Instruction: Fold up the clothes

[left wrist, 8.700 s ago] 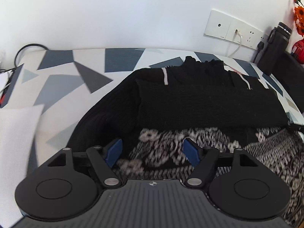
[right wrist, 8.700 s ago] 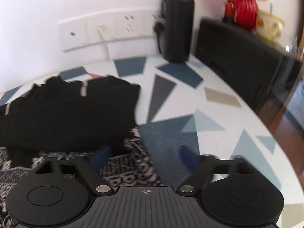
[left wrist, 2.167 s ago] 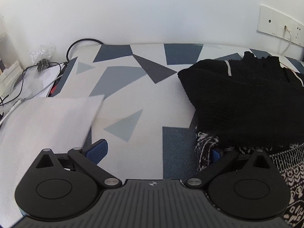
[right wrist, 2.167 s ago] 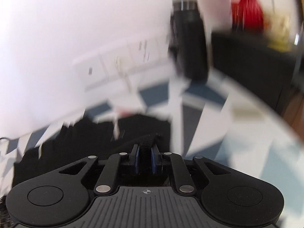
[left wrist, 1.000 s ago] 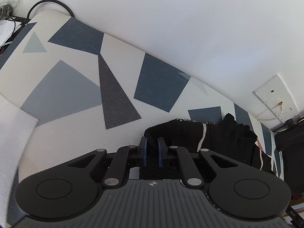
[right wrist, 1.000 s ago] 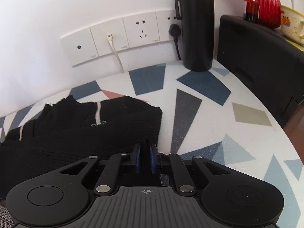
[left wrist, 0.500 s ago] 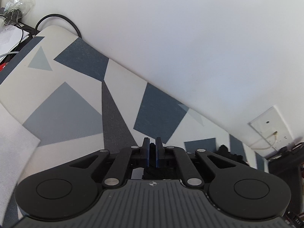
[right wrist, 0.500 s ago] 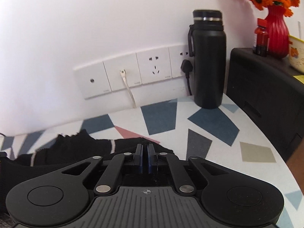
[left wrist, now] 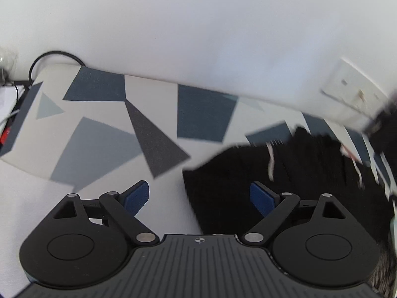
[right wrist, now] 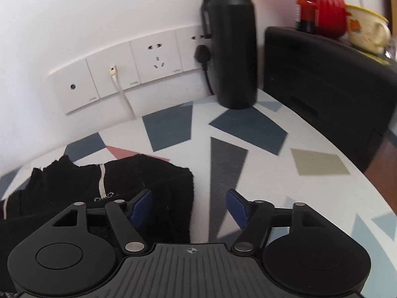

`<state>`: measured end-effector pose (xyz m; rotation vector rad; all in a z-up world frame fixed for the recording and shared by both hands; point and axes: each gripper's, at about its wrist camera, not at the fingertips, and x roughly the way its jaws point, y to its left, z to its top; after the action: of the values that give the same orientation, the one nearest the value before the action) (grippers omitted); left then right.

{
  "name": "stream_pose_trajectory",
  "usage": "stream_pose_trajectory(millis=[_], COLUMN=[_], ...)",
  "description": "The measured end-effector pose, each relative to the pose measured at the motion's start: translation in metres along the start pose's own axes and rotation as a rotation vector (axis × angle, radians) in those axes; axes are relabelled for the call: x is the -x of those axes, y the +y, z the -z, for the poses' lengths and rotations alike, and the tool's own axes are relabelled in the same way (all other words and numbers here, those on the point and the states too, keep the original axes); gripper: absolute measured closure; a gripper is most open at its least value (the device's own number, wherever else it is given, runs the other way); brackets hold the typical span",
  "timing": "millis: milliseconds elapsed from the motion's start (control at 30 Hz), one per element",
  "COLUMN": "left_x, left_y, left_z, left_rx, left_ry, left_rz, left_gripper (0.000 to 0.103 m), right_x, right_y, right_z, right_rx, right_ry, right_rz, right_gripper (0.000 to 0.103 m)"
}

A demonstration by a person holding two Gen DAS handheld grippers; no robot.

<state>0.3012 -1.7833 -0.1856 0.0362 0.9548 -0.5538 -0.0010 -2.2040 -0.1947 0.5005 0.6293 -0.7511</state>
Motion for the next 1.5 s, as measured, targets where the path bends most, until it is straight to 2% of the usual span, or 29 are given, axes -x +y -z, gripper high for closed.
stream_pose_trajectory(millis=[33,67,100,167,233,333,467,767,1033,1167,1300,1433,1500], left_x=[0.008,0.016,0.023,0.034,0.04,0.047,0.056,0.107,0.158,0.182,0.207,0.225,0.228], left_y=[0.001,0.002,0.003,0.003,0.003,0.001,-0.002,0.004,-0.006,-0.025,-0.042,-0.049,-0.05], left_z=[0.011,0.021,0.034,0.055,0.075,0.097,0.116,0.154,0.213,0.246,0.277,0.3,0.31], left_rx=[0.002,0.005,0.011,0.018,0.02,0.009,-0.014,0.043,0.13,0.112,0.1,0.064,0.046], left_ry=[0.008,0.016,0.026,0.051,0.081,0.104,0.117,0.05,0.002,-0.023,-0.071,-0.091,-0.083], left_rz=[-0.003,-0.005,-0.007,-0.02,-0.033,-0.009,0.004,-0.042,-0.141,-0.187,-0.206,-0.228,-0.227], left_gripper=[0.008,0.006,0.005,0.004,0.003,0.003,0.003,0.002,0.002,0.002,0.002,0.002,0.002], right_x=[0.006,0.013,0.019,0.033,0.047,0.068,0.102,0.166,0.204,0.242,0.27,0.285,0.287], right_y=[-0.004,-0.007,-0.01,-0.013,-0.017,-0.022,-0.027,-0.054,-0.088,-0.118,-0.161,-0.198,-0.206], right_z=[0.002,0.004,0.007,0.016,0.025,0.038,0.056,0.094,0.102,0.121,0.143,0.165,0.173], right_rx=[-0.021,-0.036,-0.047,-0.061,-0.074,-0.093,-0.111,-0.05,-0.043,-0.026,-0.026,-0.07,-0.081], right_ry=[0.011,0.022,0.029,0.033,0.036,0.04,0.035,0.047,0.024,-0.007,0.001,0.014,0.02], right_rz=[0.008,0.017,0.028,0.049,0.071,0.104,0.122,0.136,0.061,0.021,0.04,0.061,0.041], right_gripper=[0.02,0.009,0.003,0.001,0.001,0.001,0.001,0.001,0.001,0.001,0.001,0.001,0.001])
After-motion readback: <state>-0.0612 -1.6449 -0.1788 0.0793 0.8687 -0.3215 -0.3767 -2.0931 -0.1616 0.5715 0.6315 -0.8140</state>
